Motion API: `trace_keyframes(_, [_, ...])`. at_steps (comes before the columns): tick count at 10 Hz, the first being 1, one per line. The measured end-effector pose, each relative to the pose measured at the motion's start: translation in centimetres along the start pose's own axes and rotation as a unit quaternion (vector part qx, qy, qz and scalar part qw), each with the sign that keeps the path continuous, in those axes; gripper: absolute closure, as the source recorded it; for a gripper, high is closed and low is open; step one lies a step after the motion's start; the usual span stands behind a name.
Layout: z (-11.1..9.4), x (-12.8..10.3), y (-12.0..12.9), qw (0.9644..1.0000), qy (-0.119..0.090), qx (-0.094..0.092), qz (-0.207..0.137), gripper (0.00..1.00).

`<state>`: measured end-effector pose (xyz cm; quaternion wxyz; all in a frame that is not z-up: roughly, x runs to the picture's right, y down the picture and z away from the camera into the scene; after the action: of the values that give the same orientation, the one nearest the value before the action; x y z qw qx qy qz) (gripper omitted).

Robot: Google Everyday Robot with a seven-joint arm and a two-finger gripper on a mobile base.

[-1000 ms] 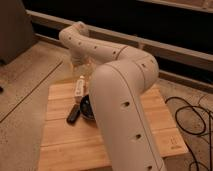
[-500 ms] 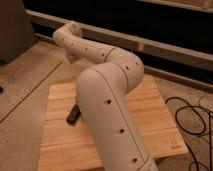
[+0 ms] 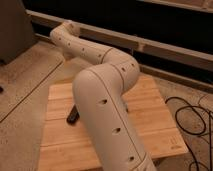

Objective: Stand the bottle upright

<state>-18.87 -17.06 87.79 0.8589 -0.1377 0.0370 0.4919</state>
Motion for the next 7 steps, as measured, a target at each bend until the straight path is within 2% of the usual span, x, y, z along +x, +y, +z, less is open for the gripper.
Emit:
trace_keyframes(2, [0.4,-0.4,0.1,0.9997,-0.020,-0.013,0.009,0.35])
trace_keyframes(4, [1.9,-0.7,1.2,0.9975,-0.050,-0.046,0.017,0.35])
trace_keyframes(7, [4.4,-0.5,1.5,0.9953,-0.072,-0.064,0.000,0.35])
